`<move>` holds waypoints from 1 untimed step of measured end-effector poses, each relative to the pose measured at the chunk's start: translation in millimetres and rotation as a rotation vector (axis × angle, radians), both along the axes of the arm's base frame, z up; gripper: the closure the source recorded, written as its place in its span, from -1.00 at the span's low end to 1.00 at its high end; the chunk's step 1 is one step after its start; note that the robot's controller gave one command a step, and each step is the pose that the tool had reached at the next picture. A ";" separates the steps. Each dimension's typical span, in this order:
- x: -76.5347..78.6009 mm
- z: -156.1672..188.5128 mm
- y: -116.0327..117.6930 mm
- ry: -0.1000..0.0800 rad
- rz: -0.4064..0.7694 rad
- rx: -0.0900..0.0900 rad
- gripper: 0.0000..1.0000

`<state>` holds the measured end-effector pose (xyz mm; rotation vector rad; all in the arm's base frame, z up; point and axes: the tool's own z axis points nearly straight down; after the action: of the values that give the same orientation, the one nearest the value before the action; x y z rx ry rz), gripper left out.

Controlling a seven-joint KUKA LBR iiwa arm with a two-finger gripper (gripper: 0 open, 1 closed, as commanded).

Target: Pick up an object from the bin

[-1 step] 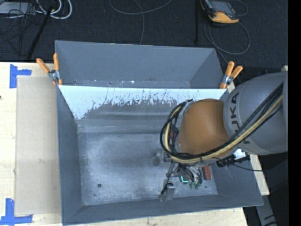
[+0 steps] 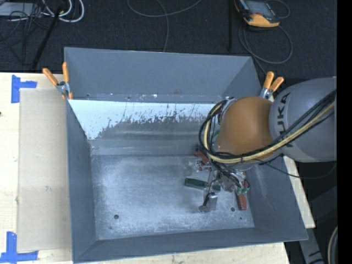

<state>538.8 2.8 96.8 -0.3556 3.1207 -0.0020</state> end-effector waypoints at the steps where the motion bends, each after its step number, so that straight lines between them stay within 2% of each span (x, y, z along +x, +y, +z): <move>1: 24.3 -28.8 -12.6 0.000 0.036 0.001 -1.00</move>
Offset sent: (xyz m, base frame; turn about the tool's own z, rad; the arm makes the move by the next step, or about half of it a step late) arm 0.0236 -0.0125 -0.0268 -0.0380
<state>563.1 -9.9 68.0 -0.4121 3.1133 0.0000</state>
